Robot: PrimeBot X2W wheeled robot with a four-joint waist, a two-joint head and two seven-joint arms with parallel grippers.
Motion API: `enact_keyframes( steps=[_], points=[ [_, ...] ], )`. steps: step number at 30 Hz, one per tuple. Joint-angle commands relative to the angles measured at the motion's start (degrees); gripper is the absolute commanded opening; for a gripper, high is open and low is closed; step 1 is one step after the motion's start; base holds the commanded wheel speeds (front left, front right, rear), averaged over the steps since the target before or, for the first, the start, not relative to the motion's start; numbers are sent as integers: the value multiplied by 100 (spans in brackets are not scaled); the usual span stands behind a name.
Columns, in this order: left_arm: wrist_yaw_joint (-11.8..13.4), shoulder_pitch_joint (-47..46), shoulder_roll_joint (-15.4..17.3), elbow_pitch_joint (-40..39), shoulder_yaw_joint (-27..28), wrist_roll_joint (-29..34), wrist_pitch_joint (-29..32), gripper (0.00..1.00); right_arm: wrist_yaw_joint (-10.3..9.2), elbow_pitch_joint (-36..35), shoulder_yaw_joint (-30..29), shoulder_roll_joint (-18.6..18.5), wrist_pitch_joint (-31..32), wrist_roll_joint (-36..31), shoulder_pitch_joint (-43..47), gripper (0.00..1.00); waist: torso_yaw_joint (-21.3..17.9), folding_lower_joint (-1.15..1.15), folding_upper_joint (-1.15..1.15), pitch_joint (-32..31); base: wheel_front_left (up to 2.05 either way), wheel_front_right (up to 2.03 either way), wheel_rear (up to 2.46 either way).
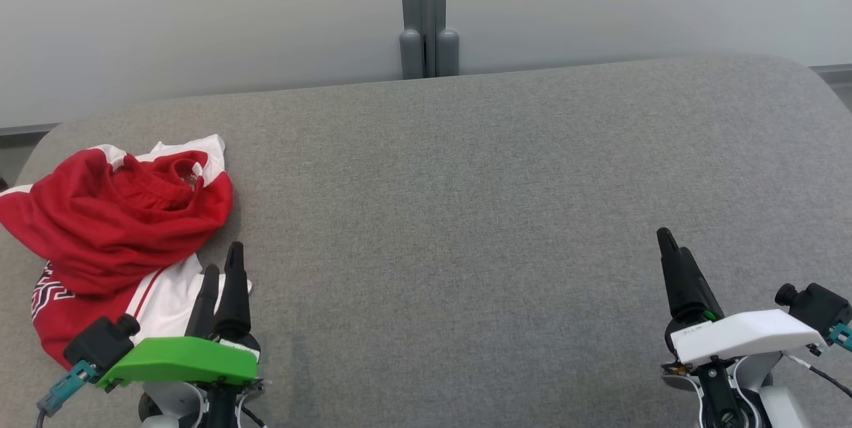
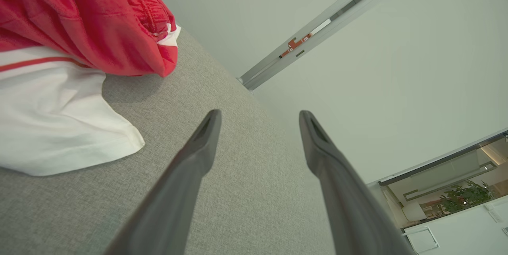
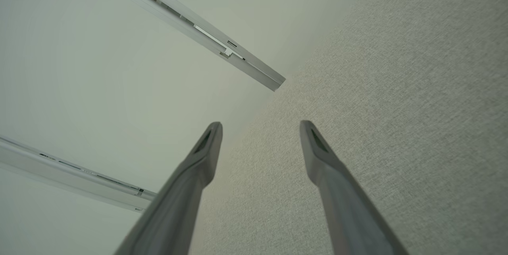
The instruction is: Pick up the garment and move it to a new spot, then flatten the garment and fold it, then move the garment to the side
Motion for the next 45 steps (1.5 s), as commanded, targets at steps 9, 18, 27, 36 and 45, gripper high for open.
enact_keyframes(
  steps=[9,18,27,36,45],
  points=[
    [84,19,42,-253,-208,823,-219,100,4,-191,64,-37,-223,-801,57,100,3,0,0,3,0,0,0],
    [106,66,46,-329,-367,1305,-381,100,4,-263,100,-39,-388,-1416,116,100,-7,0,0,3,0,0,0],
    [136,110,49,-380,-500,1829,-525,100,5,-311,290,-42,-534,-1996,207,100,-15,0,0,1,0,0,0],
    [142,152,51,-424,-660,2402,-665,100,5,-336,469,-44,-675,-2527,269,100,-2,0,0,-5,0,0,0],
    [170,174,54,-473,-815,2896,-792,100,5,-422,547,-47,-802,-3094,344,100,29,0,0,-20,0,0,0]
  ],
)
